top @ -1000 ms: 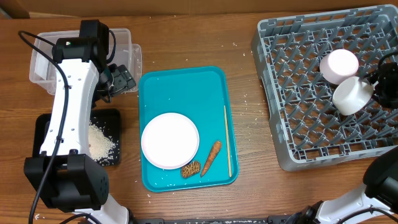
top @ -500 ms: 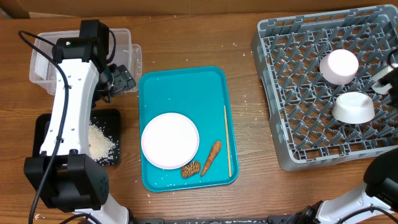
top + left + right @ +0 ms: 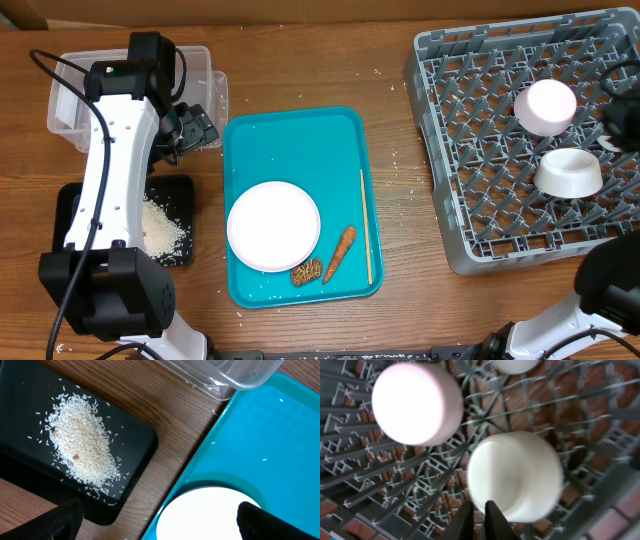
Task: Sort waste into correct bins and load items into the dishwasher
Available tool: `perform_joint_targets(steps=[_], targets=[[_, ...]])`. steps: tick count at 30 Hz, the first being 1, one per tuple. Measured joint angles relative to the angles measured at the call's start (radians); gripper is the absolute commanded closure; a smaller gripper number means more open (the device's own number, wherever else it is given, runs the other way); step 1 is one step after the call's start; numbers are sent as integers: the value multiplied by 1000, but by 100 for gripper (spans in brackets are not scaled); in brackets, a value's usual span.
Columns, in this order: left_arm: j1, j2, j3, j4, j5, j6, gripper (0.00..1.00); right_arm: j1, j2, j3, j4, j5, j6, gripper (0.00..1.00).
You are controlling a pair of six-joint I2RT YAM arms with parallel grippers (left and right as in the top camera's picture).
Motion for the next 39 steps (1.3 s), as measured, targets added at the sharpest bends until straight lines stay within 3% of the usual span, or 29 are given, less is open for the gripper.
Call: perform_joint_targets(steps=[8,17,39], targets=[[0,0,0,0,0,0,0,34,0,-192,139,8,1,96],[0,0,0,0,0,0,0,19,0,-228,154,32,0,96],[0,0,0,0,0,0,0,18,0,-231,-2,154,79,96]])
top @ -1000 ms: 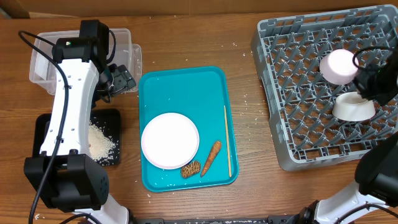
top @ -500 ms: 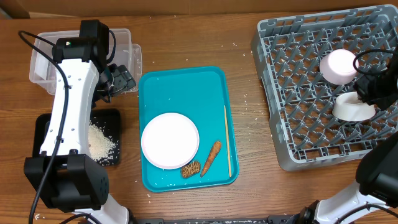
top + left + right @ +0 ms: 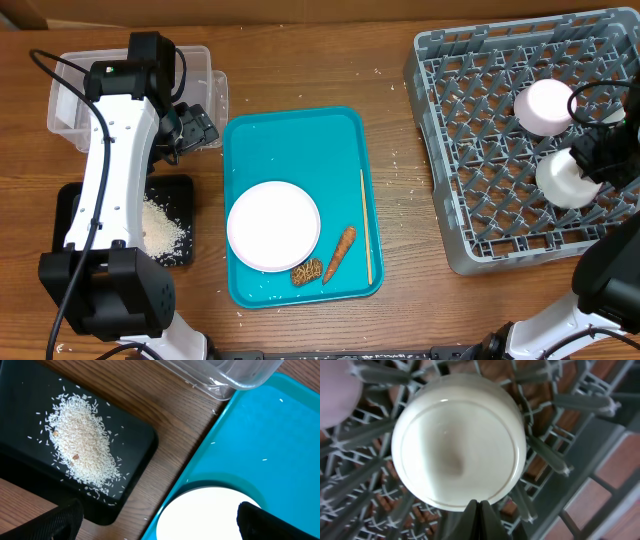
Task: Sort waste into correct bins and load items into the dishwasher
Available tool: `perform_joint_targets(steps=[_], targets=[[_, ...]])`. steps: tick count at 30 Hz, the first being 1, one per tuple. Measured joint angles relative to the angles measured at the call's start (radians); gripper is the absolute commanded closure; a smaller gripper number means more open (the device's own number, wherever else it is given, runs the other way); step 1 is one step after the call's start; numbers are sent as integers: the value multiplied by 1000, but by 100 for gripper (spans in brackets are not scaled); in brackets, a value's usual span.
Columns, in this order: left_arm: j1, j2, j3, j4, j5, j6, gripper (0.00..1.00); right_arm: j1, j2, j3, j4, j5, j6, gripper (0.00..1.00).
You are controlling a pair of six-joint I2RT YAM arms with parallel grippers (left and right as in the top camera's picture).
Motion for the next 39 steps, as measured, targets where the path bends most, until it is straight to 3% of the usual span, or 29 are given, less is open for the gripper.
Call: perform_joint_targets(steps=[8,12,14,16,17,19,21,24,28,32,39], targets=[[0,0,0,0,0,0,0,0,0,2,-77,1,21,96],[0,0,0,0,0,0,0,12,-17,2,-66,-87,0,96],[0,0,0,0,0,0,0,32,-43,2,-48,-165,-33,92],[0,0,0,0,0,0,0,68,-76,2,-32,-245,-70,84],[0,0,0,0,0,0,0,92,-92,3,-21,-281,-89,75],[0,0,0,0,0,0,0,151,-119,5,2,-332,-124,47],[0,0,0,0,0,0,0,223,-130,12,33,-368,-171,27],[0,0,0,0,0,0,0,334,-129,13,92,-388,-230,14],[0,0,0,0,0,0,0,472,-127,13,186,-365,-268,14],[0,0,0,0,0,0,0,568,-90,14,224,-316,-283,22],[0,0,0,0,0,0,0,612,32,14,227,-169,-282,21]])
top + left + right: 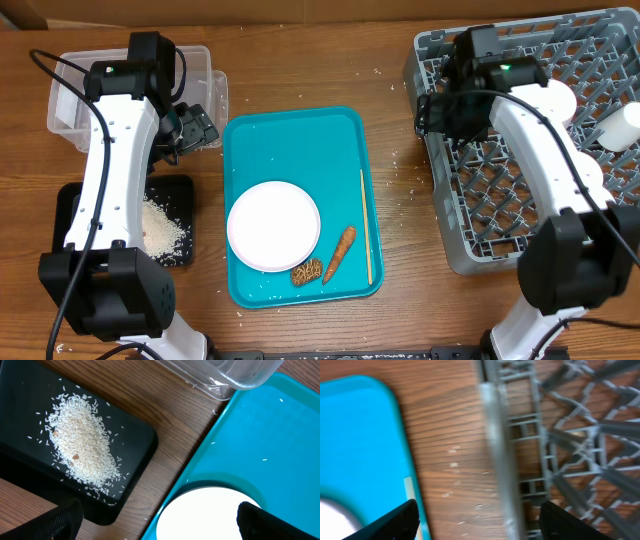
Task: Sort waste into correct bins and load items into the dishwasher
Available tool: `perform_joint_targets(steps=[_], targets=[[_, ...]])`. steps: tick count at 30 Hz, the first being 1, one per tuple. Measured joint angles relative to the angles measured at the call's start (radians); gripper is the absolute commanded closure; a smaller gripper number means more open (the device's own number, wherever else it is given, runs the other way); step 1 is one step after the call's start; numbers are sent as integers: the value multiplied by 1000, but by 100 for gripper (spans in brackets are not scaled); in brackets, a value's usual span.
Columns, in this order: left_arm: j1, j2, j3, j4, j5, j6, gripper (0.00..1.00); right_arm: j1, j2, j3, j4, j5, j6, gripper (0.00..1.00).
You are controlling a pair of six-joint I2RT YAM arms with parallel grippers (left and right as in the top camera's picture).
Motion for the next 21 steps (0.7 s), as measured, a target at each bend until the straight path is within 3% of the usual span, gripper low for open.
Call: perform_joint_targets(steps=[6,21], targets=[[0,0,0,0,0,0,0,-5,22,0,4,54,-1,26],[0,0,0,0,0,0,0,-3,42,-43,70,-21,-3,27]])
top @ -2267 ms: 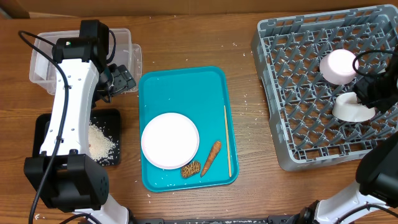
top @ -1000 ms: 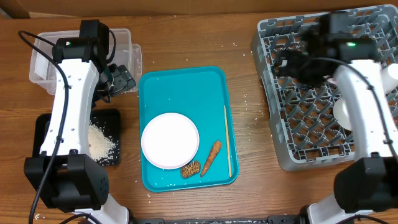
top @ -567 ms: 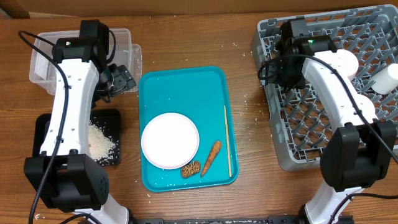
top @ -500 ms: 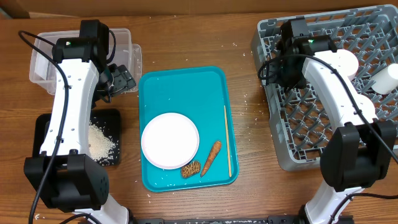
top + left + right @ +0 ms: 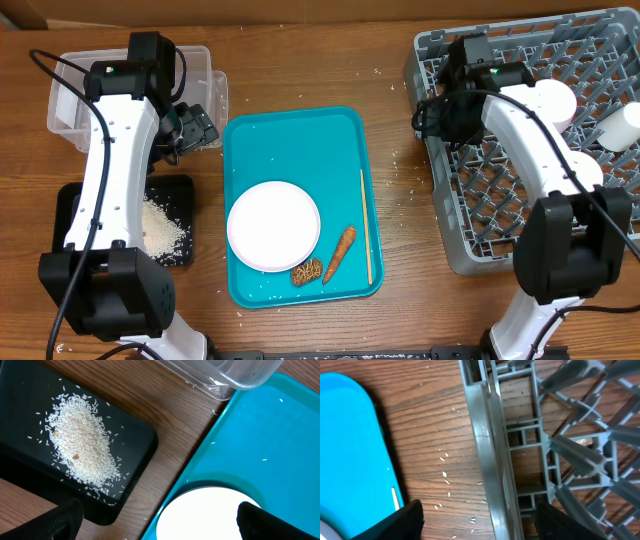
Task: Sort waste into correct bins and load items into the dishwasher
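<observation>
A white plate [image 5: 273, 225] lies on the teal tray [image 5: 300, 140] with an orange carrot piece [image 5: 338, 253], a brown scrap [image 5: 306, 270] and a thin wooden stick [image 5: 365, 240]. My left gripper [image 5: 195, 128] hangs open beside the tray's left edge; in the left wrist view its fingers [image 5: 65, 519] frame the plate [image 5: 205, 515]. My right gripper [image 5: 437, 112] is open and empty over the left rim of the grey dish rack [image 5: 440, 210]. The right wrist view shows that rim [image 5: 490, 460] between the fingertips [image 5: 405, 521].
The rack holds a pink cup [image 5: 552, 100], a white bowl [image 5: 585, 175] and another white item [image 5: 622, 125]. A clear bin [image 5: 75, 95] stands at the back left. Below it is a black tray [image 5: 170, 190] with spilled rice [image 5: 80, 450]. Rice grains dot the wood [image 5: 445, 475].
My right gripper has shifted slightly along the rack's left rim and is still open. The left arm, the tray's contents and the dishes in the rack are unchanged.
My right gripper was shut at the rack's far right, near the pink cup and the white bowl. Then it was shut right over the bowl. Later it stood open at the rack's left rim, where it remains. The left arm never moved.
</observation>
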Available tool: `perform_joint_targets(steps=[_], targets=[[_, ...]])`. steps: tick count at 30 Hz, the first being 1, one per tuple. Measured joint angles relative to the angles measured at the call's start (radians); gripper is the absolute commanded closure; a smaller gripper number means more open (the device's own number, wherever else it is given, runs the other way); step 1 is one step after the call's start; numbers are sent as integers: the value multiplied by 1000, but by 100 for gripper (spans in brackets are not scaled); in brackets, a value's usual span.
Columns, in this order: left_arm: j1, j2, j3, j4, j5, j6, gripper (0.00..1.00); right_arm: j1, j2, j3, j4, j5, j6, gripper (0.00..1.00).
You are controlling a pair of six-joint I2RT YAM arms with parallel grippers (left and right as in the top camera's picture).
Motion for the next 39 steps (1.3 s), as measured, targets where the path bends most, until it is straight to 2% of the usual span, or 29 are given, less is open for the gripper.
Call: perform_joint_targets(steps=[8,14,23,28,39], targets=[[0,0,0,0,0,0,0,0,19,-3,0,-2,-1,36],[0,0,0,0,0,0,0,0,56,-5,13,-3,12,53],[0,0,0,0,0,0,0,-3,60,-7,51,2,115,72],[0,0,0,0,0,0,0,-11,60,-8,65,7,186,76],[0,0,0,0,0,0,0,-13,61,-8,111,-6,224,80]])
